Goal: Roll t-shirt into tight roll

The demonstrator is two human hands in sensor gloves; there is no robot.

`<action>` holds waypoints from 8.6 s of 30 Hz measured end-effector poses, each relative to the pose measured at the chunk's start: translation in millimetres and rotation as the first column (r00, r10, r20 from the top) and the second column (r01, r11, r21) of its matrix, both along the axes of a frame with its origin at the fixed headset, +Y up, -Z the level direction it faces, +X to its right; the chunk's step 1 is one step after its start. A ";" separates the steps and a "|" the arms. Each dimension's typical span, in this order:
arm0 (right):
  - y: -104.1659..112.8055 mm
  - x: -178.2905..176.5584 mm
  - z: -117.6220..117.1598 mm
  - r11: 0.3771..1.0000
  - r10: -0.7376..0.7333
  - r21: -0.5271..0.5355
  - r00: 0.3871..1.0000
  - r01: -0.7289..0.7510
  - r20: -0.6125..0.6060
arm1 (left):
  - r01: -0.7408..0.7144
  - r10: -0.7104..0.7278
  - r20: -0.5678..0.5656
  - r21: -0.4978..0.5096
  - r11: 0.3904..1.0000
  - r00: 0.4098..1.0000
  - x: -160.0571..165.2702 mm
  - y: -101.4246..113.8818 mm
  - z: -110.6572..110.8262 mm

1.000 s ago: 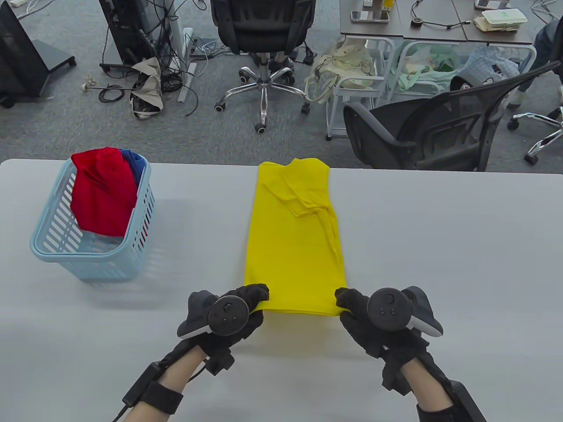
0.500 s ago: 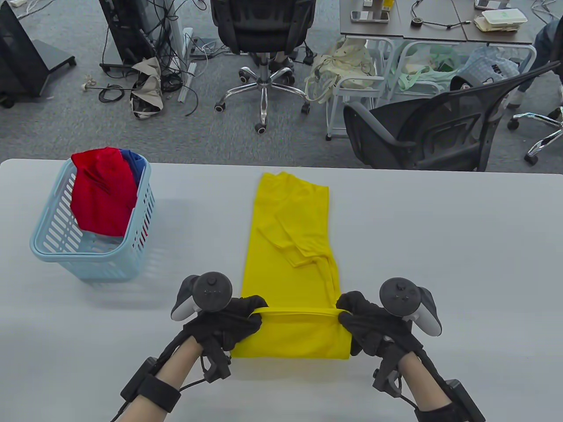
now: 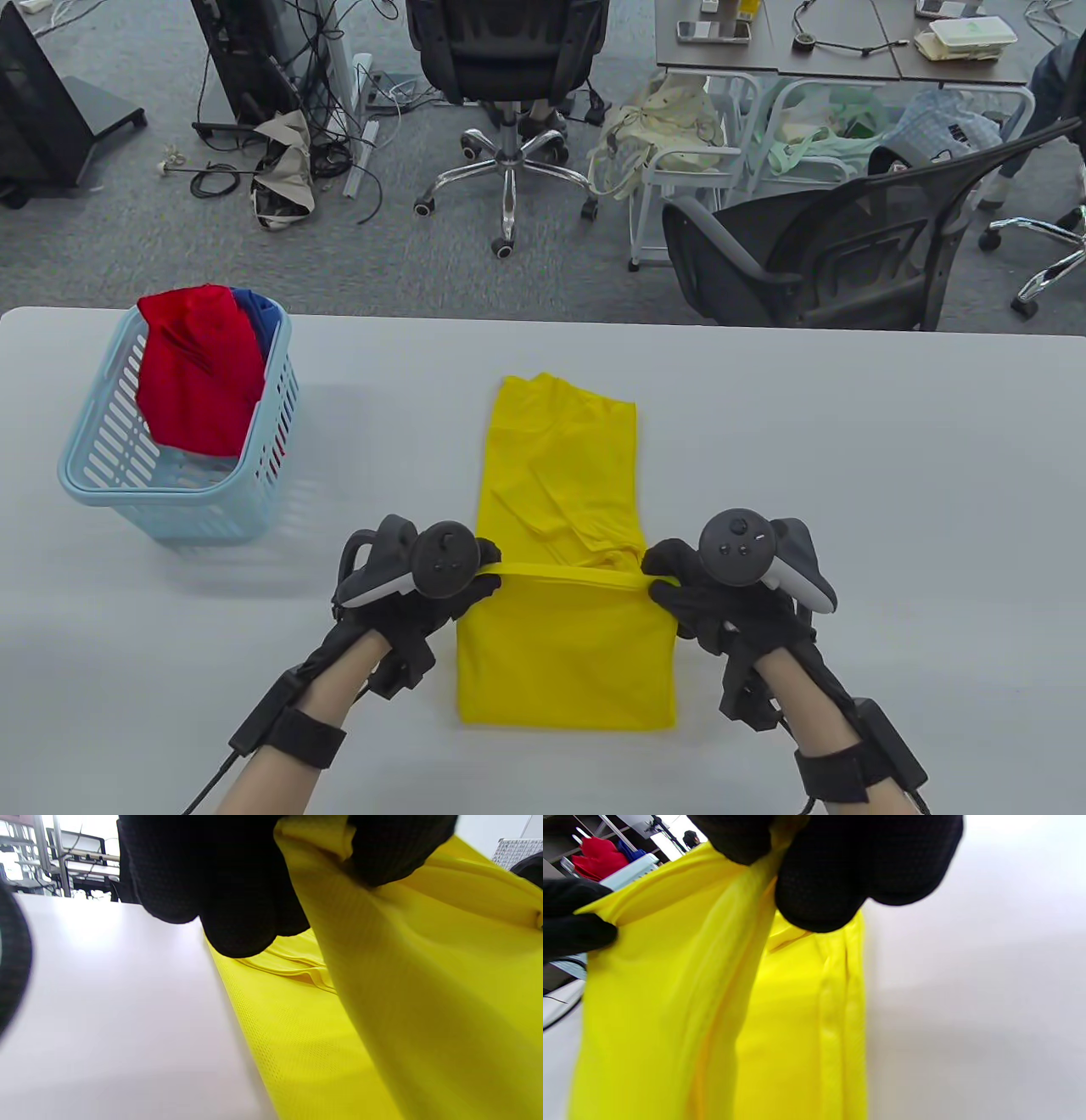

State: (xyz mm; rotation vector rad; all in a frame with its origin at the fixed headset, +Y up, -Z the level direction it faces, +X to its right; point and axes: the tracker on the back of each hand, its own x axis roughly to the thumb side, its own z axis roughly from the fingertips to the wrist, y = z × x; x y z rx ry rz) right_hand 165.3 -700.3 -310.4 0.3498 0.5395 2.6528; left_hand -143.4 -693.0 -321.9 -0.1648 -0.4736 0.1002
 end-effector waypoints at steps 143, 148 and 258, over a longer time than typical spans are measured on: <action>-57.9 -35.3 40.5 0.962 0.273 0.012 0.957 -0.273 -0.098 | 0.258 -0.290 0.233 0.156 0.953 0.928 22.0 -52.9 88.8; -38.8 -29.6 50.2 0.854 0.486 0.182 0.872 -0.488 0.055 | 0.429 -0.491 0.228 0.274 0.861 0.841 32.5 -67.1 92.0; -51.1 -62.6 71.5 0.849 0.505 0.287 0.843 -0.444 -0.187 | 0.025 -0.015 0.165 -0.060 0.998 0.986 4.8 -60.0 60.3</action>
